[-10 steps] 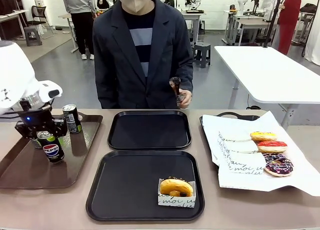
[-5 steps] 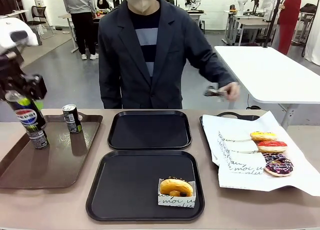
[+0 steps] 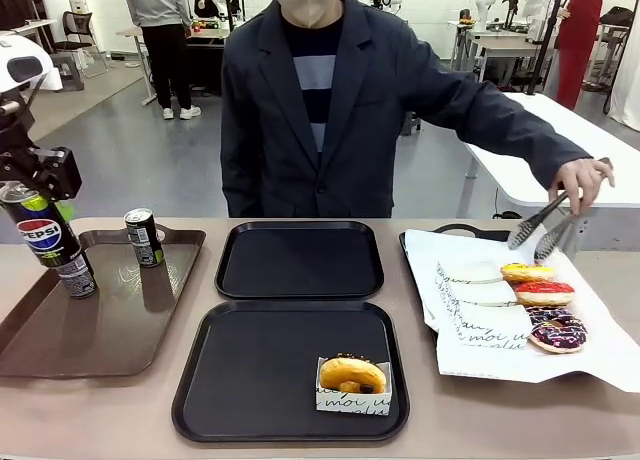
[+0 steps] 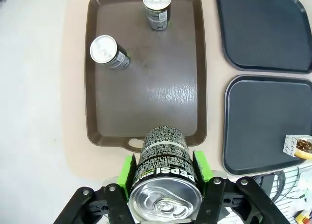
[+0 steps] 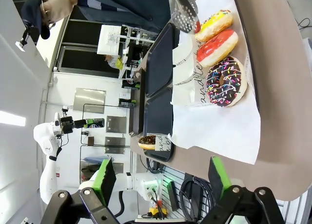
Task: Set up donuts and drinks on trays.
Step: Pick up one Pepsi coke and place it on the Flat Tray.
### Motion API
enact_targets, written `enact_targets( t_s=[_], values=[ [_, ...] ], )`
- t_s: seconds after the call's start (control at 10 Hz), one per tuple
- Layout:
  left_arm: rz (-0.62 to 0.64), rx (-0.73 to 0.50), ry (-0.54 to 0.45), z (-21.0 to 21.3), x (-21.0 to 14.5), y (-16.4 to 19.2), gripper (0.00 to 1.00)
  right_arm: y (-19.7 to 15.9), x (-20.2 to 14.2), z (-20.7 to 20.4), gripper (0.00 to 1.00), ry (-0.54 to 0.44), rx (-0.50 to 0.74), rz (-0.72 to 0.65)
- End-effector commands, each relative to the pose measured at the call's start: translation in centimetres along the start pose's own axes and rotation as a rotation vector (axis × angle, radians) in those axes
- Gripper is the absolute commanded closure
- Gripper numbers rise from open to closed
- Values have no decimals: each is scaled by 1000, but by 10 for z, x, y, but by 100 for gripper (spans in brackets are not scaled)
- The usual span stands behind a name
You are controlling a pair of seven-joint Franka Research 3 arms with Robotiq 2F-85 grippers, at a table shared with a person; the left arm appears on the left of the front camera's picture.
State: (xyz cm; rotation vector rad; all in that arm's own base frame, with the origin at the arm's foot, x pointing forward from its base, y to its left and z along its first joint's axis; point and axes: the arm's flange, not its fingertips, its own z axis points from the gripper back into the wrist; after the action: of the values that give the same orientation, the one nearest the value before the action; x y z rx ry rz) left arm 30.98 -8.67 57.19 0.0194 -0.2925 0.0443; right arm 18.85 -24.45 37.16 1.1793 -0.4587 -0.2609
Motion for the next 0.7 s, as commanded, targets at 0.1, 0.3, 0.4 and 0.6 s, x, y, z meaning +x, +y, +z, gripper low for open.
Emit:
enact_targets(
  t_s=[0.1,0.3,0.4,0.6],
  values=[
    [0,0,0,0,0,0,41,1,3,-1,0,-26,26,19],
    [-103,-26,19,-25,-7,-39,41,1,3,-1,0,-26,26,19],
    [-158,-63,7,-33,-10,-70,41,1,3,-1,0,-26,26,19],
    [-247,-125,17,-52,-17,-125,41,1,3,-1,0,-26,26,19]
  ],
)
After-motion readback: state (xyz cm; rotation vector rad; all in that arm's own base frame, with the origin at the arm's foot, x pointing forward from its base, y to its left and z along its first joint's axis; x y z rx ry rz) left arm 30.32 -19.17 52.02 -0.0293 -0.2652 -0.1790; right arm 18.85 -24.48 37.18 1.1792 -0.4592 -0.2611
